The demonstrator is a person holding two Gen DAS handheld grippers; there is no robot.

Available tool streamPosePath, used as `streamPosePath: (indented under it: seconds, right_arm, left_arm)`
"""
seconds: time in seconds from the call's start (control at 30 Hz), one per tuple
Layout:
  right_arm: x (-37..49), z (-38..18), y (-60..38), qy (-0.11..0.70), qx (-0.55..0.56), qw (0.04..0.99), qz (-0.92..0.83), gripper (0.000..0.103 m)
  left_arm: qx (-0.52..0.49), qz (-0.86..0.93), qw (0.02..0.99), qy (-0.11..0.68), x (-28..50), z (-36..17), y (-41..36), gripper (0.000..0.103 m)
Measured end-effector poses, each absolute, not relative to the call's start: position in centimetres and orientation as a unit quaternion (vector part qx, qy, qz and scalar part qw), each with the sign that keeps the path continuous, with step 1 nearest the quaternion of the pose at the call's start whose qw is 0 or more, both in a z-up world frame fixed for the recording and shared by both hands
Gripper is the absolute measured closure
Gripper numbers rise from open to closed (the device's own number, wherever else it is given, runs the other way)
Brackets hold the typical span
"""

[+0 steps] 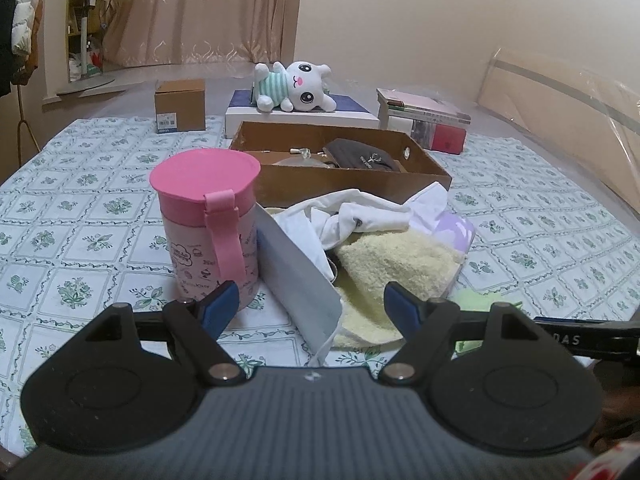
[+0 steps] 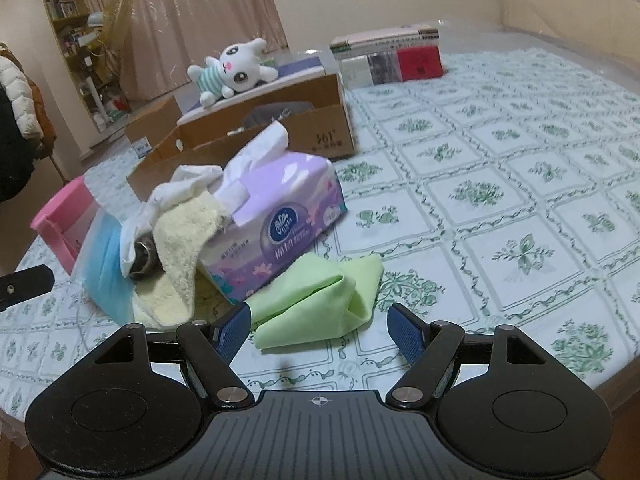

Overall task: Organize soft objects
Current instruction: 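Lower the right tool onto the lime-green cloth and close it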

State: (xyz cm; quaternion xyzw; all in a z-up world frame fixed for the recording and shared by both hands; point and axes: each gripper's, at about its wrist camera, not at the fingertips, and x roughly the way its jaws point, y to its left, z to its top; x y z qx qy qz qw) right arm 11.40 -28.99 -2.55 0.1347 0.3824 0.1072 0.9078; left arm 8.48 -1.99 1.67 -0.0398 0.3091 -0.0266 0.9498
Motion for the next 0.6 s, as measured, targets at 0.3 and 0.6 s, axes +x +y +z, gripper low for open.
streamPosePath:
  seconds: [0.3, 0.6]
  right_arm:
    - [13.6, -3.7, -28.5, 0.393, 0.151, 0.901, 0.101, 0.028]
    - [13.4, -3.7, -29.0, 0.392, 0.137, 0.905, 0.09, 0.097]
  left_arm:
    - [-0.033, -0.033, 0.949, 0.311, 9.5, 1.2, -2.5, 0.025]
    - [-0.012, -0.035, 0.949, 0.314, 10.4, 1.1, -3.2, 0.025]
